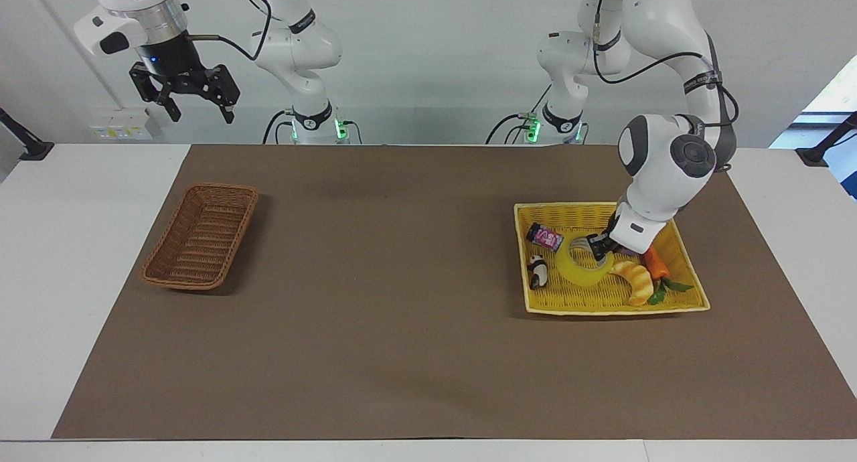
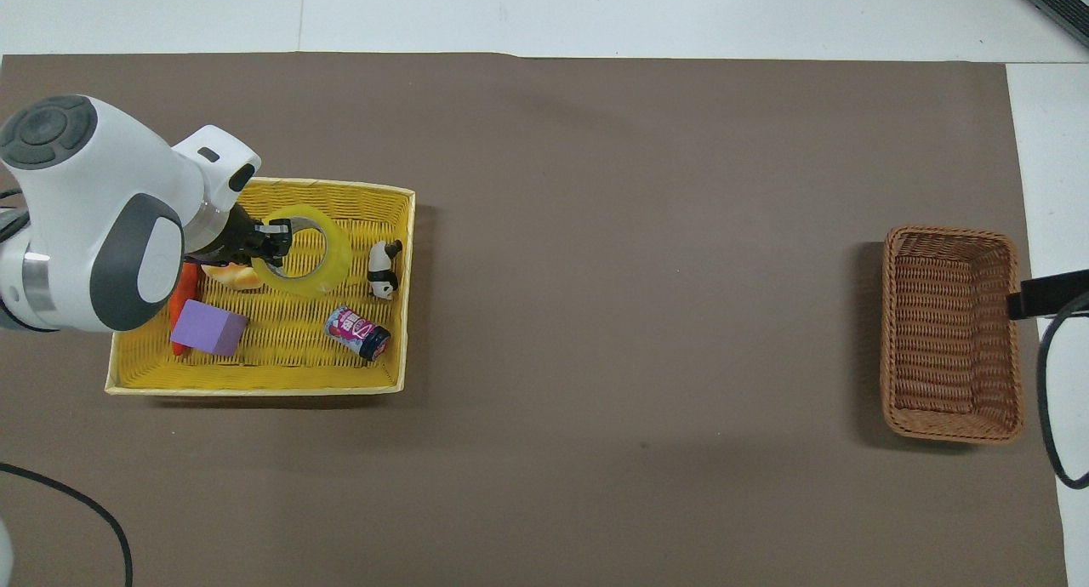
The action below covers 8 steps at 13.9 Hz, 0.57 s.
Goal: Move tape to another basket
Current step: 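Grasp the yellow tape roll rim with the left gripper and lift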
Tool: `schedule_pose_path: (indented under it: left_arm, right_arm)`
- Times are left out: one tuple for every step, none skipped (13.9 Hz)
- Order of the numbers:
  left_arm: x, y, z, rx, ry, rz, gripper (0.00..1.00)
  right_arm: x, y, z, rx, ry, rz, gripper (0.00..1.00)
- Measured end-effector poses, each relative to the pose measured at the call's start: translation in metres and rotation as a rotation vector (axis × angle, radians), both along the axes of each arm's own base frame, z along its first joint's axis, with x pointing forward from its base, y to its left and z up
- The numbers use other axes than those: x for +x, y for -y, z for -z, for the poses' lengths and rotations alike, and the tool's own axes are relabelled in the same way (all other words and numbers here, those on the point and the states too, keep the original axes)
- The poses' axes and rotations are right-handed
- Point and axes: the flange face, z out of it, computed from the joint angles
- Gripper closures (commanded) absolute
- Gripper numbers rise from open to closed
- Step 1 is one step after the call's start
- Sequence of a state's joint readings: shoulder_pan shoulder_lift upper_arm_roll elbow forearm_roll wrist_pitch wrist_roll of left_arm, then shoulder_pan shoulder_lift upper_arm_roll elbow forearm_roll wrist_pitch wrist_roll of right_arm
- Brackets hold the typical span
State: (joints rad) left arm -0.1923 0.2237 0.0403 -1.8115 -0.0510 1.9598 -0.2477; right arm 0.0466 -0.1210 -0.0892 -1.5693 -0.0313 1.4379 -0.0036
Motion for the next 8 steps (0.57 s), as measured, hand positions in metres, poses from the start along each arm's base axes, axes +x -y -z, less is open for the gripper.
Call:
schedule_pose_path:
  left_arm:
    - [0.001,0.001,-0.012,0.001,-0.006,0.003,1.00]
    - [0.000,0.003,-0.026,0.001,-0.011,0.007,1.00]
    - [-0.002,0.006,-0.039,0.001,-0.015,0.015,1.00]
    - [-0.006,0.010,-0.051,0.000,-0.017,0.024,1.00]
    - [-0.012,0.016,-0.062,-0.001,-0.019,0.036,1.00]
    - [-0.018,0.024,-0.069,-0.001,-0.023,0.050,1.00]
    - [-0.024,0.037,-0.074,0.001,-0.026,0.059,1.00]
    - [-0.029,0.053,-0.076,0.003,-0.027,0.062,1.00]
  right_arm:
    - [0.000,0.000,0.000,0.000,0.000,0.000,0.00]
    - [0.000,0.000,0.000,0.000,0.000,0.000,0.00]
    - [0.000,0.000,0.000,0.000,0.000,0.000,0.00]
    - [0.000,0.000,0.000,0.000,0.000,0.000,0.00]
    - [0.000,0.000,0.000,0.000,0.000,0.000,0.00]
    - [0.000,0.000,0.000,0.000,0.000,0.000,0.00]
    - [0.000,0.000,0.000,0.000,0.000,0.001,0.00]
    - [0.000,0.001,0.000,0.000,0.000,0.002,0.00]
